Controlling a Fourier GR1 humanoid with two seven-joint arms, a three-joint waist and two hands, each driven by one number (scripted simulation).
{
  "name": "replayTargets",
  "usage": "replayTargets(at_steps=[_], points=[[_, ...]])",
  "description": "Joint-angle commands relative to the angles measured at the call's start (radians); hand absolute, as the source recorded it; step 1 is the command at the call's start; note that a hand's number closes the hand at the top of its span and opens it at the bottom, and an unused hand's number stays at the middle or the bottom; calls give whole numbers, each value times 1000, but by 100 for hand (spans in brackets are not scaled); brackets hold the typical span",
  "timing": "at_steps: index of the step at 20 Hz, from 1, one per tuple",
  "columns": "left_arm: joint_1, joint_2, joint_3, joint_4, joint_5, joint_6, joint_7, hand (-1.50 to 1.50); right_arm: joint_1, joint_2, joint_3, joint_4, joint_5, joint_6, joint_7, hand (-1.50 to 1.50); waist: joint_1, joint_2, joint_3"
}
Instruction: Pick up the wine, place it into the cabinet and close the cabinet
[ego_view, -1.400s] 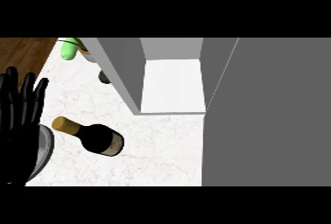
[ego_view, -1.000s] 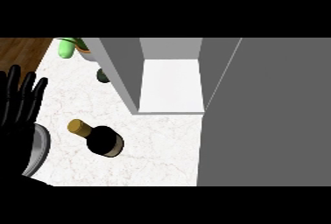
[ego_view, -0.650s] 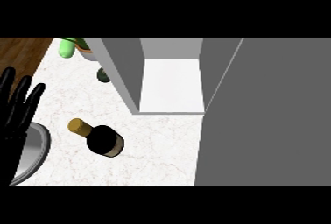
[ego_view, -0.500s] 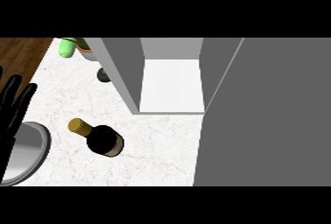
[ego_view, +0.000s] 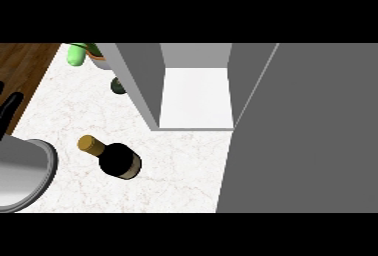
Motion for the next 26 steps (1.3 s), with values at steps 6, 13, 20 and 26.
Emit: replayTargets(at_steps=[6,13,20,26], points=[[2,28,56,-28,39,-12,31,-150,-18,-31,121,-171,187,-97,145,-150,-7,-3,-1],[-42,35,39,40,-2,9,41,-150,-58,-54,157,-150,199,-157,166,-150,-10,0,-1],[32,-13,14,105,-60,-41,-60,-150,-110,-98,142,-177,201,-201,207,-150,-13,-1,-1],[106,-68,-13,204,-75,-119,-189,-150,-141,-144,136,-197,174,-214,244,-150,-11,0,-2]])
